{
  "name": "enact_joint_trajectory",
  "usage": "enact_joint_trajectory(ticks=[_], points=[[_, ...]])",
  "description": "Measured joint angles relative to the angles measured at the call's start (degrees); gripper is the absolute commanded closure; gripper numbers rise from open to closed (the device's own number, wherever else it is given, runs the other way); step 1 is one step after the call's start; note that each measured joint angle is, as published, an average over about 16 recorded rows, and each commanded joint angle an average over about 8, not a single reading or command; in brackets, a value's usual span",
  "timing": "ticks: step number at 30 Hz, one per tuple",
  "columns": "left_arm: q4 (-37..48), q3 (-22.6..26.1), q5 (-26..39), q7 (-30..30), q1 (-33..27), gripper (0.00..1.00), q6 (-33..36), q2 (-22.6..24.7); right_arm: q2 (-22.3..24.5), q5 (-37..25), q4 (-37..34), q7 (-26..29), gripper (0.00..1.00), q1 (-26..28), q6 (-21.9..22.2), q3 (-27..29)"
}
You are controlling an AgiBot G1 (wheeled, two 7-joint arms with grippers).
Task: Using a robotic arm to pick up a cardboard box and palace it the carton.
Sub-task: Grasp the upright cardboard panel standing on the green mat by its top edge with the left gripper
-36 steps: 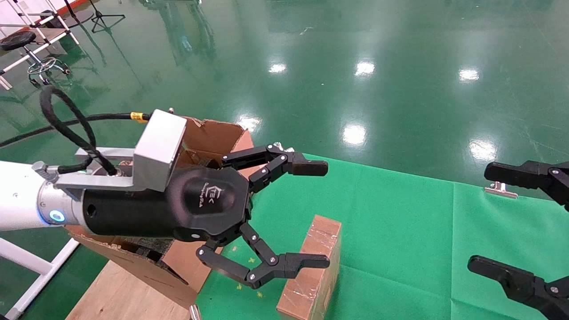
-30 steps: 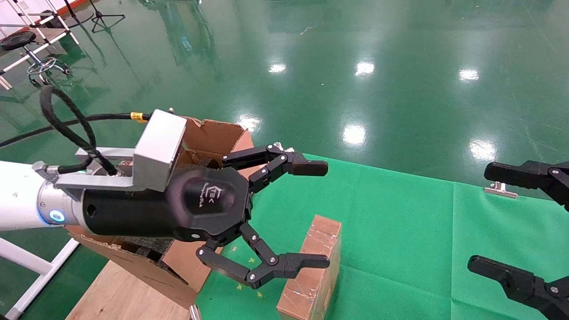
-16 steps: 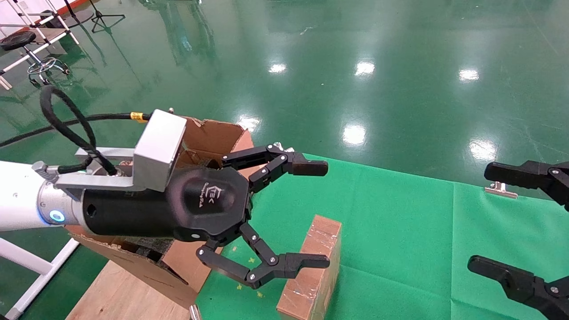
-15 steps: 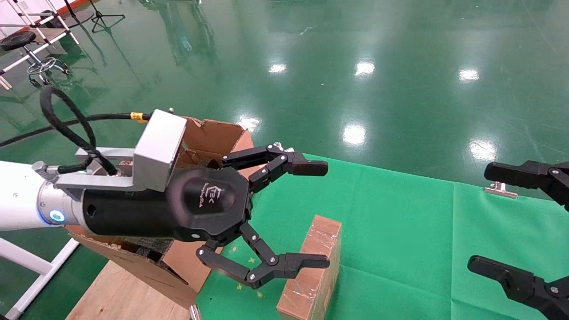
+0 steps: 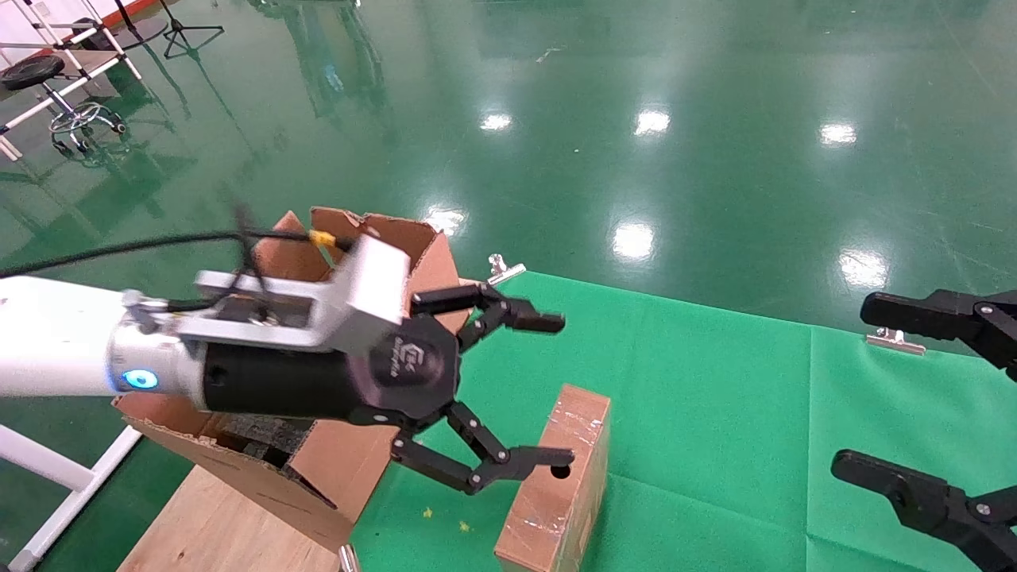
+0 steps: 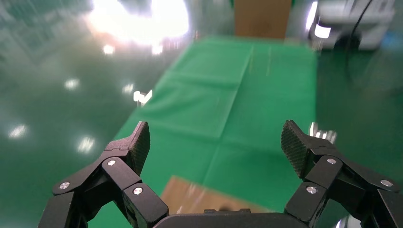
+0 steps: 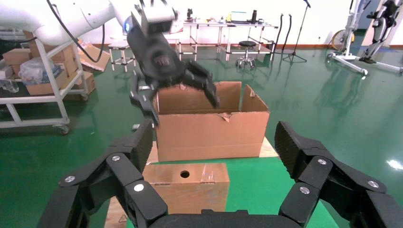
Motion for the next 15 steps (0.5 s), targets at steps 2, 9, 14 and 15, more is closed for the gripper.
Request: enact_joint_trajectory(ticks=[2, 9, 14, 15], points=[[-0.1, 0.4, 1.1, -0.4, -0.4, 0.00, -0.2, 0.0, 0.0, 0.0, 0.0, 0.0, 1.00, 0.0, 0.0, 0.0], [-0.2, 1.7, 4.5, -1.4, -1.8, 0.00, -0.8, 0.1, 0.0, 0.0, 0.0, 0.0, 1.00, 0.0, 0.0, 0.0], [-0.4, 3.3, 8.9, -4.5, -4.9, 0.00, -1.7, 1.2, 0.0, 0.0, 0.0, 0.0, 1.00, 0.0, 0.0, 0.0], [-0.4, 3.8, 9.9, -5.6, -5.8, 0.00, -1.7, 1.6, 0.0, 0.0, 0.0, 0.0, 1.00, 0.0, 0.0, 0.0]])
